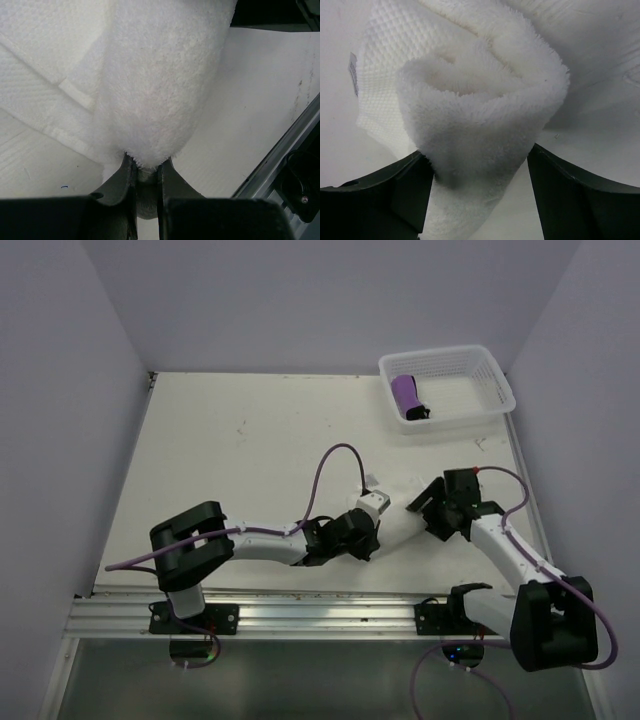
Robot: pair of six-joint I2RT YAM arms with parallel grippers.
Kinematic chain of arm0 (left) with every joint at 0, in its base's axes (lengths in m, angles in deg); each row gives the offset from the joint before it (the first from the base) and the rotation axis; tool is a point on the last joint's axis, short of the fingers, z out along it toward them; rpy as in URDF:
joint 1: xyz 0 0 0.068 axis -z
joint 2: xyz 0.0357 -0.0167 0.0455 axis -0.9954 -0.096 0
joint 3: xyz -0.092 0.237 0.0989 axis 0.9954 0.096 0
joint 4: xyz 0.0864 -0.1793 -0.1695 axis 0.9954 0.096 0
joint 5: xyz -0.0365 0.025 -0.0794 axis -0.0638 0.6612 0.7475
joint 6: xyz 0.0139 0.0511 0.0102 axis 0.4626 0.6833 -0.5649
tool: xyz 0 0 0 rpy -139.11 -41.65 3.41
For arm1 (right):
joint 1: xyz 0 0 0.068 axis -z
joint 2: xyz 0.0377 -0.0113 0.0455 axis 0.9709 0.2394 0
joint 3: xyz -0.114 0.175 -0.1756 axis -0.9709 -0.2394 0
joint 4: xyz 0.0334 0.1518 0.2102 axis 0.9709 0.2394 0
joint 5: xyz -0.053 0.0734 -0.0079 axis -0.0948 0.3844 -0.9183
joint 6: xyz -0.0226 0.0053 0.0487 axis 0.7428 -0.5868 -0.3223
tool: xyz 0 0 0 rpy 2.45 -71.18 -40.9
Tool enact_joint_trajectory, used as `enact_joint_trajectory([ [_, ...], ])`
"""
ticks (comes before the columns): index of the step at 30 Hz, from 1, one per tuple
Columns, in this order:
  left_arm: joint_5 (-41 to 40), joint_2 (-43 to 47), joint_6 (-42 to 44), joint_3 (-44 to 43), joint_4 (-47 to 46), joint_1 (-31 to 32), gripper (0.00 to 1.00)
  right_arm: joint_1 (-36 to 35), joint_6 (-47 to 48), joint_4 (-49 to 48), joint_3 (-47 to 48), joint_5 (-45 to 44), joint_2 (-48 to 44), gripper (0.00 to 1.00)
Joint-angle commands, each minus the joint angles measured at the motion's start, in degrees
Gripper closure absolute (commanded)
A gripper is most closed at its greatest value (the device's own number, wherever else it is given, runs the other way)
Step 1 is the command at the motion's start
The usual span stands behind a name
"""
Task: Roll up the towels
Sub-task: Roll the towel
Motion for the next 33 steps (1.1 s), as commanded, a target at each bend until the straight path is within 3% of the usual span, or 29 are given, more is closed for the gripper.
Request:
enact_joint_trajectory([
  [1,3.4,1.3,-1.1,2.2,8.1,0.4,1.0,2.8,-1.5,-2.7,-3.9,-9.0,3.7,0.31],
  [5,4.3,1.9,-1.4,2.6,7.8,0.4,1.0,3.3,-0.1,-6.3,-3.6,-7.3,8.7,0.56],
  [9,4.4,6.1,-3.2,5.3,5.4,0.4,1.0,3.3,5.1,-9.2,0.3,-3.9,15.8,0.67],
  [13,5.0,11.7,-7.8,12.9,-2.3,1.0,1.0,3.1,12.8,-10.9,7.3,4.9,24.4,0.74],
  [16,2.3,12.5,-10.4,15.0,-6.1,2.6,1.0,1.8,16.6,-9.9,10.5,6.3,29.7,0.77],
  [25,-2.4,7.8,-18.0,15.6,-11.8,12.5,1.0,-10.6,22.2,-7.3,19.1,-0.6,33.4,0.69],
  [28,-3.6,8.1,-22.6,18.1,-14.4,14.0,1.0,-13.2,23.8,-5.2,22.9,-1.8,35.3,0.64],
  [33,-6.3,9.0,-28.6,22.7,-17.4,14.7,1.0,-16.0,24.9,-0.4,27.1,-5.8,36.0,0.44],
])
